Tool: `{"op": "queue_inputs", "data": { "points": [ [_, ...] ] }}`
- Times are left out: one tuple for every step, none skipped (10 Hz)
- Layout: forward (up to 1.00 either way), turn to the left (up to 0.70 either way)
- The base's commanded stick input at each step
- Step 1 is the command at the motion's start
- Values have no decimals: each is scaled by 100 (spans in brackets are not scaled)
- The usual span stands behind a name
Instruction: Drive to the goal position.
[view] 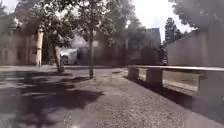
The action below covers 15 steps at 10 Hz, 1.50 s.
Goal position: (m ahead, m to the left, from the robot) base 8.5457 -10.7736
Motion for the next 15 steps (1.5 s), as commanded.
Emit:
{"op": "queue_inputs", "data": {
  "points": [
    [85, 0],
    [85, 0],
    [85, 0],
    [85, 0],
    [85, 0],
    [85, 0],
    [85, -17],
    [85, -34],
    [85, -34],
    [85, -32],
    [85, -23],
    [85, 0],
    [85, 0],
    [85, 0],
    [85, 0]
  ]
}}
